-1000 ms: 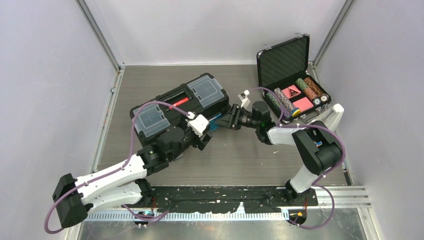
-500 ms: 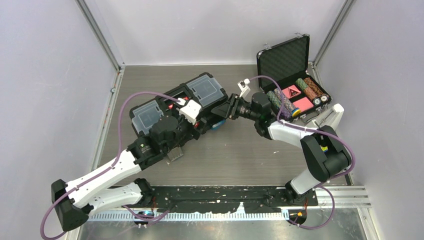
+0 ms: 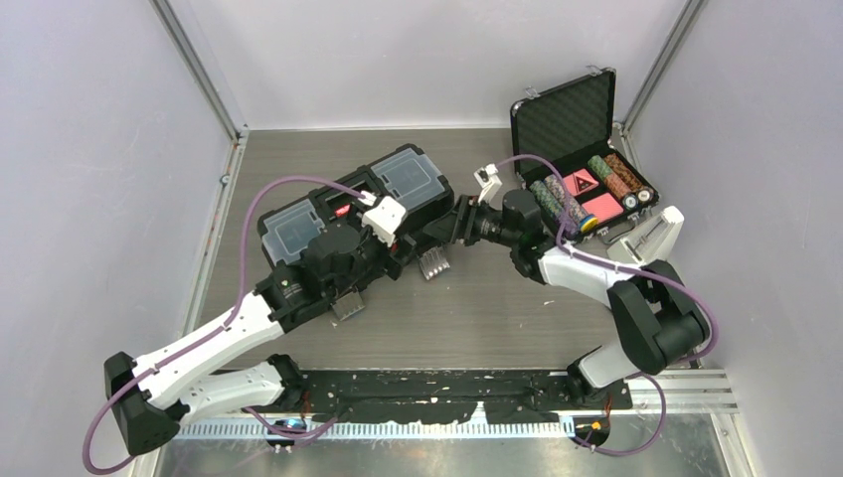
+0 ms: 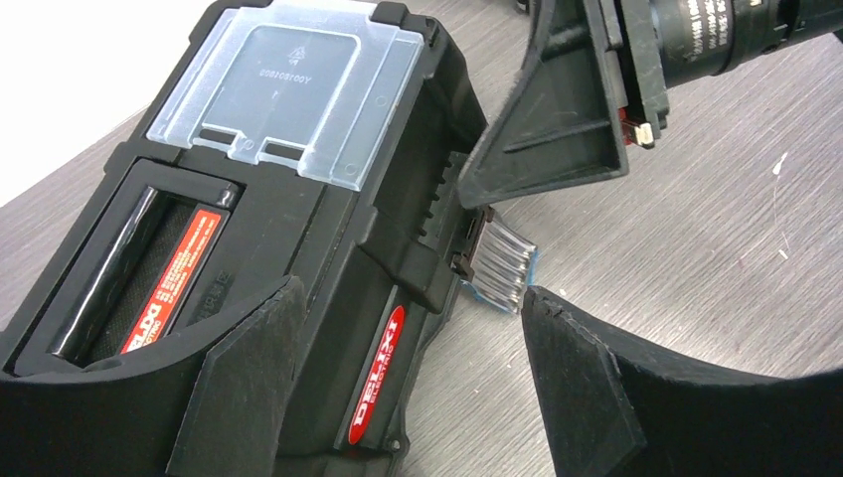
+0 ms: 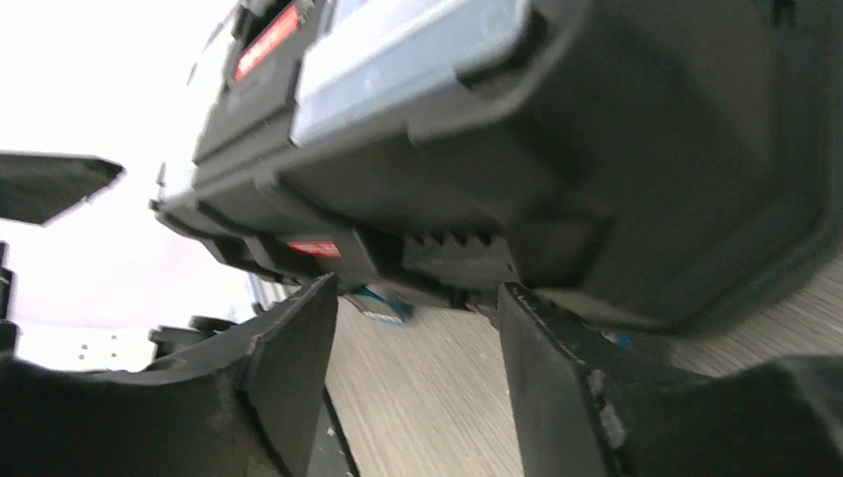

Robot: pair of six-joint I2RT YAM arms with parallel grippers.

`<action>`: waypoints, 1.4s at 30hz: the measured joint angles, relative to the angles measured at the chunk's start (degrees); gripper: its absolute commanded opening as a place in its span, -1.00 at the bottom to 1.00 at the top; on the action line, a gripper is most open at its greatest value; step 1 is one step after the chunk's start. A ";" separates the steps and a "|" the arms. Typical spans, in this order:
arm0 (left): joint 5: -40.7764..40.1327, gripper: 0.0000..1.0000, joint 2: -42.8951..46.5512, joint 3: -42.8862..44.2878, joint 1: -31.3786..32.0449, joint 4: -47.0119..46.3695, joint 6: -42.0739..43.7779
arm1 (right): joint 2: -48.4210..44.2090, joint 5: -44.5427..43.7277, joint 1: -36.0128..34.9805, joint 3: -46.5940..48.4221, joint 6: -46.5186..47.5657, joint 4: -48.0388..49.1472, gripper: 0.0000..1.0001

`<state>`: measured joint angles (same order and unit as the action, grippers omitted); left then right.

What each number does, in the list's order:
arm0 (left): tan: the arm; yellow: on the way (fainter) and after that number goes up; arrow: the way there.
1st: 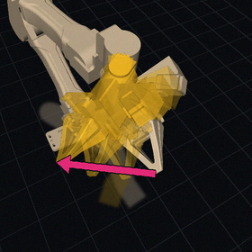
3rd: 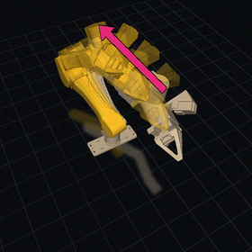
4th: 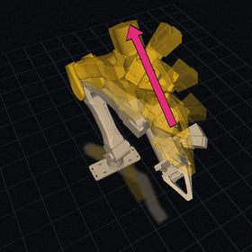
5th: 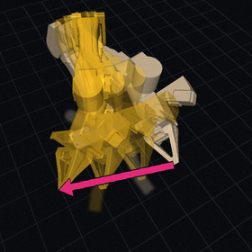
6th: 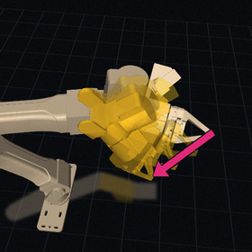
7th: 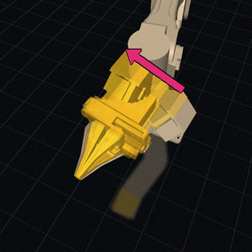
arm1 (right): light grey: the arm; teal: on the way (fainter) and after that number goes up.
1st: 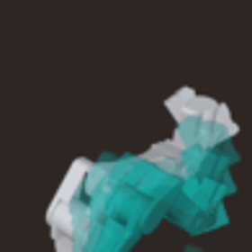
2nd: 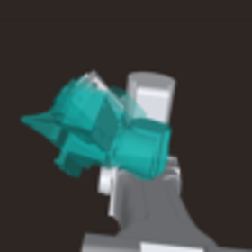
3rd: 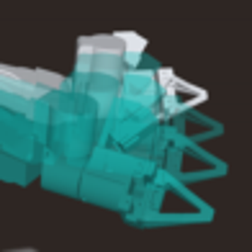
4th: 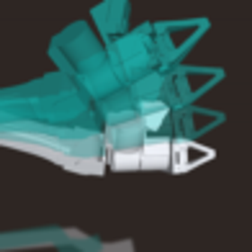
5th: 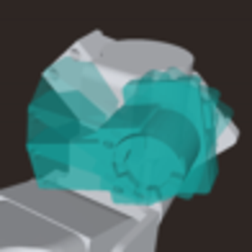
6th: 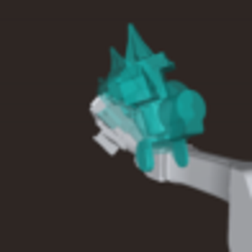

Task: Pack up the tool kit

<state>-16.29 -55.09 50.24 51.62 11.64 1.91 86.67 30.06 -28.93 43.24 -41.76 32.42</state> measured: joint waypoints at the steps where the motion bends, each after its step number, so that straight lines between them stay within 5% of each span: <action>1: 0.13 0.63 0.09 -0.04 0.00 0.04 0.00 | -0.94 0.07 0.15 -0.81 1.55 -0.72 0.40; 10: 0.24 0.65 2.01 -2.12 0.00 1.07 -0.04 | -2.25 -1.03 4.09 -11.91 11.74 -0.24 0.64; 22: 0.22 0.66 3.89 -3.72 0.00 2.45 -0.44 | 16.85 0.13 3.85 -14.88 13.09 29.70 0.71; 29: 0.22 0.66 4.11 -3.89 0.00 2.51 -0.44 | 25.66 4.76 3.23 -13.70 9.84 46.47 0.64; 42: 0.87 0.66 4.11 -3.98 0.00 2.78 -0.46 | 29.11 9.09 2.40 -12.04 6.71 50.99 0.28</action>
<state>-15.42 -50.98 46.26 51.62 14.41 1.45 115.79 39.16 -26.52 31.20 -35.05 83.42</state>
